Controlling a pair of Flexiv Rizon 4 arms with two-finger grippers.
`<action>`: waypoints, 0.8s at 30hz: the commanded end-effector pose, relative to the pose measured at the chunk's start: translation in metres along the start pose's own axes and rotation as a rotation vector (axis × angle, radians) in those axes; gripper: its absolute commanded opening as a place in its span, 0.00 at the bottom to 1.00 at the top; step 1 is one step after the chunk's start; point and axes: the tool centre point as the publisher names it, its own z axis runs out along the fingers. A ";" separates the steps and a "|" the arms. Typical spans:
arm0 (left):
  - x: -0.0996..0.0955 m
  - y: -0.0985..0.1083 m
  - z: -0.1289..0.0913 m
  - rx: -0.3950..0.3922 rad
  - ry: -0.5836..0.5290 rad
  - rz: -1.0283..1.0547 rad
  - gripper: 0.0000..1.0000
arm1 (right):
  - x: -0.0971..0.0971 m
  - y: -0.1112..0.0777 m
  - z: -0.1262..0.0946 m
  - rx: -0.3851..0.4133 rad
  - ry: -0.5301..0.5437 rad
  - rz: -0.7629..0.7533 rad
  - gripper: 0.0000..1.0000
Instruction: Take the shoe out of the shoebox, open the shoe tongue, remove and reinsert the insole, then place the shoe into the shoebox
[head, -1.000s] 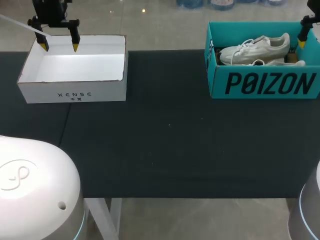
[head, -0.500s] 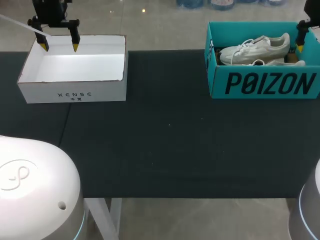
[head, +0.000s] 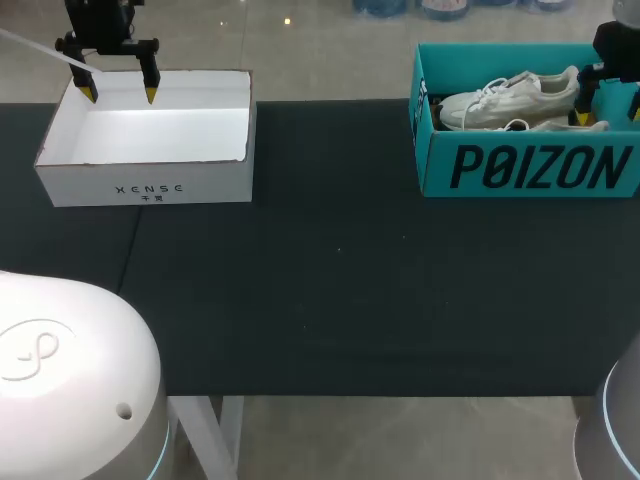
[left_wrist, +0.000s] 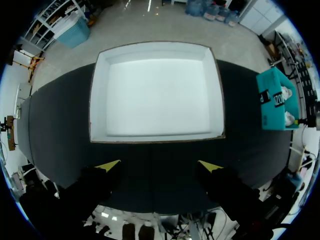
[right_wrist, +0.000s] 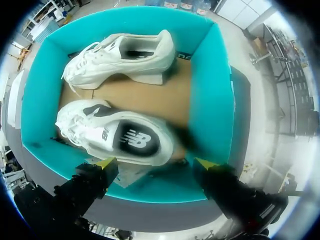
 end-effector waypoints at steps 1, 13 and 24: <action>0.000 0.000 0.000 0.000 -0.001 0.000 1.00 | -0.002 0.005 0.009 -0.003 0.006 -0.001 1.00; 0.000 0.000 0.000 0.000 -0.001 0.000 1.00 | -0.008 0.010 0.023 0.001 0.010 0.001 1.00; 0.000 0.000 0.000 0.000 -0.001 0.000 1.00 | -0.007 0.016 0.043 0.017 0.011 -0.006 1.00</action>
